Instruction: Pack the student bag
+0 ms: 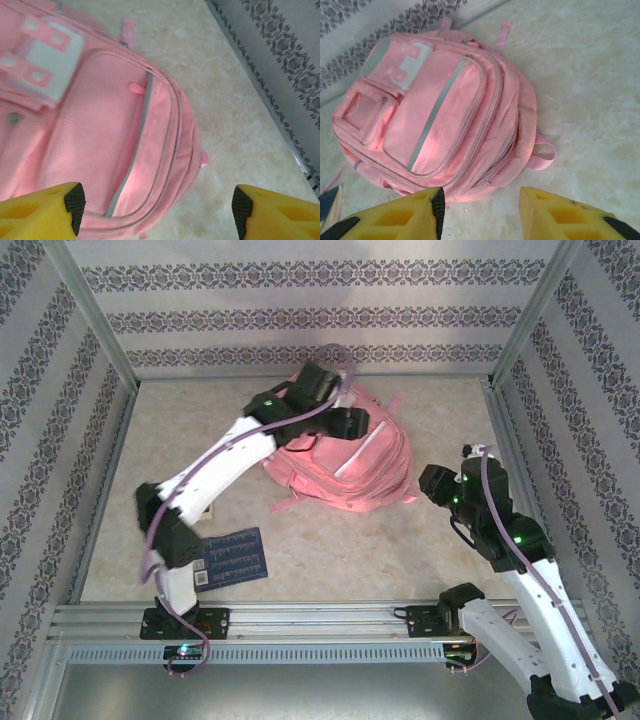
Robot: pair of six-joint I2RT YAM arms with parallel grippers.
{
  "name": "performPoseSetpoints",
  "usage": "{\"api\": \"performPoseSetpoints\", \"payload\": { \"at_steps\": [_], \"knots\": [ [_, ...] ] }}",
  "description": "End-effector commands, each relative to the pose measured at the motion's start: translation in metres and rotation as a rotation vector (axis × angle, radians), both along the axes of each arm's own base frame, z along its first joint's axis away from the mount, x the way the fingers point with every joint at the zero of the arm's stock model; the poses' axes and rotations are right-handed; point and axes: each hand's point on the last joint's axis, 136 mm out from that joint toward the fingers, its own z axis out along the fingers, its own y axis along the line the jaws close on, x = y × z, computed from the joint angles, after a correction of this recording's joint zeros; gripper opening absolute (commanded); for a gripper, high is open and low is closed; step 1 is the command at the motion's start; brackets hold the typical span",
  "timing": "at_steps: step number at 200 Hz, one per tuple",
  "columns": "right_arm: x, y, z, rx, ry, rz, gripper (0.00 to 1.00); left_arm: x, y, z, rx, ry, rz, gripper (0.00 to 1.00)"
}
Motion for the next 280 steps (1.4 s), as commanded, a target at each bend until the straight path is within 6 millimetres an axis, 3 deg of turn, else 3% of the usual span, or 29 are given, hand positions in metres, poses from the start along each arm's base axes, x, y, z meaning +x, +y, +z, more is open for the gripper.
{"api": "performPoseSetpoints", "payload": {
  "at_steps": [1, 12, 44, 70, 99, 140, 172, 198, 245, 280],
  "knots": [
    [0.004, 0.017, 0.009, -0.022, -0.018, 0.089, 0.44, -0.006, 0.05, 0.006, -0.059, -0.025, 0.146, 0.79],
    [0.007, 0.028, 0.008, -0.039, -0.012, 0.132, 0.43, -0.02, 0.077, -0.004, -0.076, -0.007, 0.214, 0.78],
    [0.009, 0.068, 0.002, -0.11, 0.014, 0.289, 0.4, -0.075, 0.141, -0.089, 0.041, 0.25, 0.326, 0.81],
    [0.011, 0.096, -0.006, -0.169, 0.036, 0.391, 0.36, -0.117, 0.18, -0.146, 0.117, 0.384, 0.459, 0.99],
    [0.013, 0.119, -0.014, -0.215, 0.061, 0.472, 0.35, -0.151, 0.198, -0.198, 0.139, 0.536, 0.557, 1.0],
    [0.009, 0.131, -0.026, -0.254, 0.097, 0.526, 0.35, -0.186, 0.211, -0.258, 0.205, 0.696, 0.616, 1.0],
    [0.006, 0.129, -0.033, -0.253, 0.113, 0.528, 0.35, -0.189, 0.202, -0.279, 0.174, 0.723, 0.572, 1.0],
    [0.002, 0.125, -0.039, -0.252, 0.119, 0.516, 0.35, -0.182, 0.178, -0.287, 0.124, 0.735, 0.45, 1.0],
    [-0.001, 0.116, -0.044, -0.25, 0.108, 0.488, 0.36, -0.177, 0.11, -0.288, 0.053, 0.768, 0.156, 1.0],
    [-0.001, 0.112, -0.049, -0.228, 0.114, 0.483, 0.36, -0.179, 0.055, -0.268, 0.015, 0.744, -0.073, 1.0]
  ]
}}
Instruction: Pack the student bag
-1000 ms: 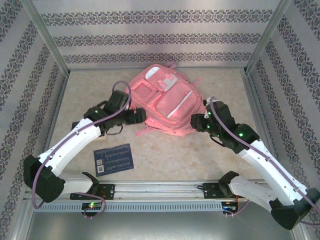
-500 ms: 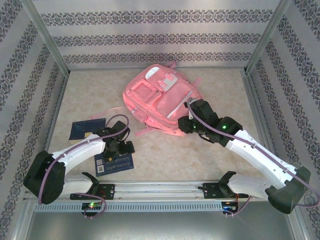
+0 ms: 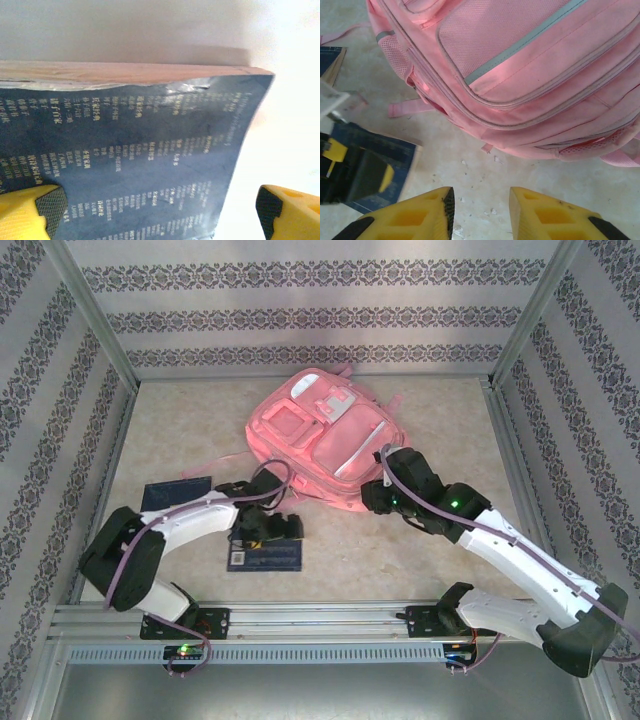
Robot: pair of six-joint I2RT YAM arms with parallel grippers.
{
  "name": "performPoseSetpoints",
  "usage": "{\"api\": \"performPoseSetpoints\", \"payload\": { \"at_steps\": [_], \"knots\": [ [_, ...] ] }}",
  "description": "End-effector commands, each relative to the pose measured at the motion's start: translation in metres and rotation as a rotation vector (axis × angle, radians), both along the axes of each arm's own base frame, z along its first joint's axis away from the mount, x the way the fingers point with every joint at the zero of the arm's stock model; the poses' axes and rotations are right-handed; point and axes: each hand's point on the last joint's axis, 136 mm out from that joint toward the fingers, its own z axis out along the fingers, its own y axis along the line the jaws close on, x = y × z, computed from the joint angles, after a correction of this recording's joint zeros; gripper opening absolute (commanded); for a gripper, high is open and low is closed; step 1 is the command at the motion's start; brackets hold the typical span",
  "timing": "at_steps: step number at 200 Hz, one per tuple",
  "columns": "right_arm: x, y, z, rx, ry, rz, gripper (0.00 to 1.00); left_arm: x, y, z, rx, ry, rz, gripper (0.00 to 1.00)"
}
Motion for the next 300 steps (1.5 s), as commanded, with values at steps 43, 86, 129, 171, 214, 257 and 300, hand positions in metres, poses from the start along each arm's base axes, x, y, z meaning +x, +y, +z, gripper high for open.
{"api": "performPoseSetpoints", "payload": {
  "at_steps": [43, 86, 129, 171, 214, 257, 300],
  "knots": [
    [0.001, 0.041, -0.005, 0.193, 0.096, 0.144, 0.37, -0.004, -0.025, 0.026, -0.07, -0.105, -0.129, 1.0],
    [-0.006, 0.101, -0.046, 0.132, 0.224, 0.34, 0.39, -0.015, 0.031, 0.015, -0.113, -0.093, 0.258, 1.0],
    [0.011, 0.123, -0.095, 0.028, 0.331, 0.356, 0.48, -0.032, 0.048, 0.003, -0.176, -0.066, 0.355, 0.95],
    [0.018, 0.144, -0.129, -0.049, 0.41, 0.401, 0.49, -0.035, 0.041, -0.005, -0.216, -0.044, 0.343, 0.89],
    [0.02, 0.141, -0.162, -0.128, 0.467, 0.379, 0.51, -0.031, 0.04, -0.002, -0.197, -0.049, 0.312, 0.88],
    [0.016, 0.12, -0.19, -0.241, 0.47, 0.351, 0.53, -0.009, 0.05, 0.002, -0.166, -0.089, 0.333, 0.88],
    [0.006, 0.116, -0.196, -0.256, 0.493, 0.361, 0.52, 0.037, 0.057, 0.012, -0.146, -0.139, 0.331, 0.89]
  ]
}}
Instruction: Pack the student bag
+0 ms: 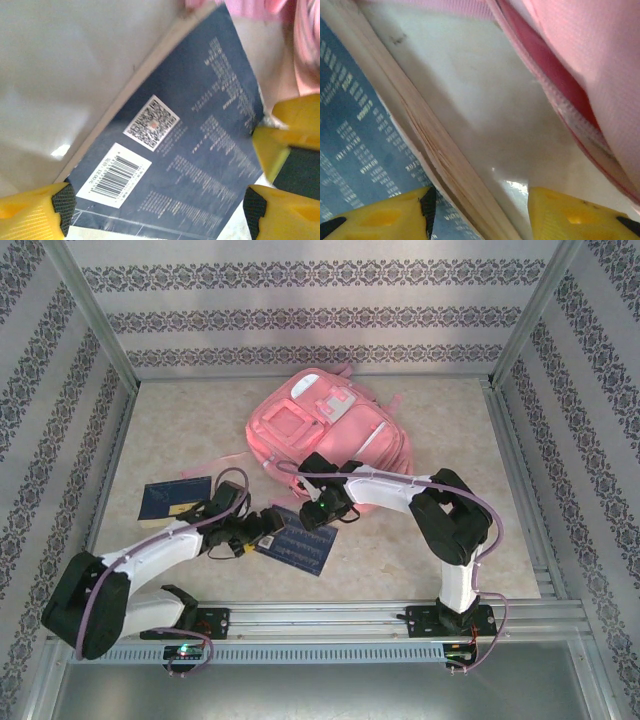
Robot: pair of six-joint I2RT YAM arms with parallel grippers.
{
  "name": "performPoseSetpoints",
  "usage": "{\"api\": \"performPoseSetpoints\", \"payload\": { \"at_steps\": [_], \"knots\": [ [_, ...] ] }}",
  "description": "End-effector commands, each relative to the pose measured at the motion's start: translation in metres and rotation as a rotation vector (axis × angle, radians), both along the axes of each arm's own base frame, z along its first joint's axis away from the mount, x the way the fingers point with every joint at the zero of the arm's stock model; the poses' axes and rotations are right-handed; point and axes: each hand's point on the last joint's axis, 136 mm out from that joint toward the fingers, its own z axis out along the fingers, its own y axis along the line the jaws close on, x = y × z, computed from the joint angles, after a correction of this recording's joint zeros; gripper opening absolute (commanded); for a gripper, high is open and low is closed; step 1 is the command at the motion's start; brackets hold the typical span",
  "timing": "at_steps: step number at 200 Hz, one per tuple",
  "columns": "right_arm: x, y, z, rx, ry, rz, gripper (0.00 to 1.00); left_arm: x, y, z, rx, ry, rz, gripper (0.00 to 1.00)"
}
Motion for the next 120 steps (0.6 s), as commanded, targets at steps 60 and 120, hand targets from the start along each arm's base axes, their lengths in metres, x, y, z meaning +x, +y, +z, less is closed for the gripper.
{"api": "performPoseSetpoints", "payload": {
  "at_steps": [60, 120],
  "knots": [
    [-0.043, 0.012, 0.0, 0.105, 0.128, 0.055, 0.4, 0.03, 0.006, 0.022, 0.002, -0.031, 0.005, 0.85],
    [-0.053, 0.016, -0.007, 0.135, 0.196, 0.055, 0.36, -0.028, 0.024, 0.006, -0.002, 0.084, 0.045, 0.8]
  ]
}}
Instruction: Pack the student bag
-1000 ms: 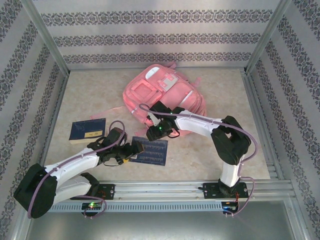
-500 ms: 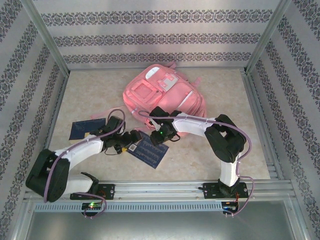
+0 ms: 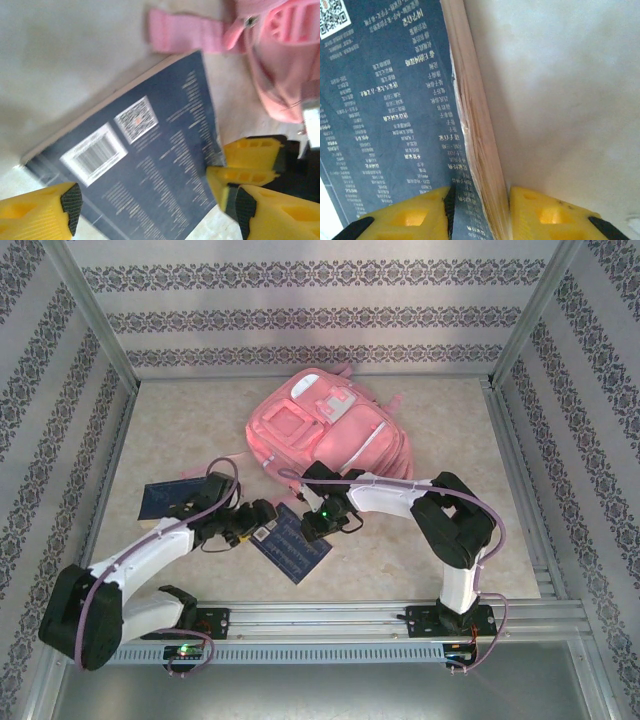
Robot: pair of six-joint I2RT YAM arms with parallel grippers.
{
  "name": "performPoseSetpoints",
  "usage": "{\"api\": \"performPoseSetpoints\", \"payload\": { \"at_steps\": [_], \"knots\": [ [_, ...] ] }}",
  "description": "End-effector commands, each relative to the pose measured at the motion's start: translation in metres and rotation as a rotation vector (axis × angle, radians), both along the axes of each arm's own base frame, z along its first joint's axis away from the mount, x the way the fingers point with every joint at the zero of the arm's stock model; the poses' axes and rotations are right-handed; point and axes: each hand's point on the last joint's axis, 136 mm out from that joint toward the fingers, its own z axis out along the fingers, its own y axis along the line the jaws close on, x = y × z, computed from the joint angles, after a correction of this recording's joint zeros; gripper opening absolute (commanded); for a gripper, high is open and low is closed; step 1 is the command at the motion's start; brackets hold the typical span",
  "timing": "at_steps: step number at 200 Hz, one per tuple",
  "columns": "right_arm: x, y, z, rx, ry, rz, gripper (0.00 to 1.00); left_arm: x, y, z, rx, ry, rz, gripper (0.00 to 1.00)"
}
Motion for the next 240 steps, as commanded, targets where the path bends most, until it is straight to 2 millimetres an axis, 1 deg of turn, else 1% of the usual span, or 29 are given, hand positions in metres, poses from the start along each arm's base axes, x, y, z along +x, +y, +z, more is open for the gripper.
{"api": "performPoseSetpoints", "payload": {
  "at_steps": [1, 11, 29, 64, 97, 126, 158, 180, 206, 240],
  "knots": [
    [-0.014, 0.004, -0.003, 0.026, 0.063, 0.014, 0.35, -0.031, 0.012, -0.018, 0.016, 0.127, 0.032, 0.8],
    [-0.013, 0.004, -0.004, 0.03, 0.07, 0.008, 0.35, -0.037, 0.013, -0.024, 0.012, 0.144, 0.038, 0.79],
    [-0.013, 0.006, -0.005, 0.045, 0.092, -0.007, 0.35, -0.041, 0.009, -0.034, -0.023, 0.161, 0.053, 0.78],
    [-0.015, 0.015, -0.001, 0.106, 0.125, -0.013, 0.34, -0.033, -0.003, -0.047, -0.062, 0.166, 0.041, 0.78],
    [-0.021, 0.029, 0.008, 0.208, 0.161, -0.005, 0.32, -0.02, -0.017, -0.047, -0.121, 0.137, 0.021, 0.77],
    [-0.025, 0.038, 0.018, 0.29, 0.184, 0.006, 0.31, -0.016, -0.022, -0.045, -0.139, 0.127, 0.003, 0.76],
    [-0.029, 0.042, 0.017, 0.336, 0.233, -0.003, 0.34, -0.014, -0.025, -0.042, -0.157, 0.113, -0.002, 0.75],
    [-0.032, 0.048, 0.017, 0.369, 0.305, -0.023, 0.37, -0.016, -0.024, -0.045, -0.156, 0.119, -0.001, 0.75],
    [-0.028, 0.051, 0.021, 0.373, 0.307, -0.026, 0.38, -0.018, -0.024, -0.049, -0.159, 0.133, 0.002, 0.75],
    [-0.016, 0.048, 0.038, 0.385, 0.265, -0.052, 0.33, -0.02, -0.024, -0.049, -0.144, 0.141, -0.023, 0.76]
  ]
}}
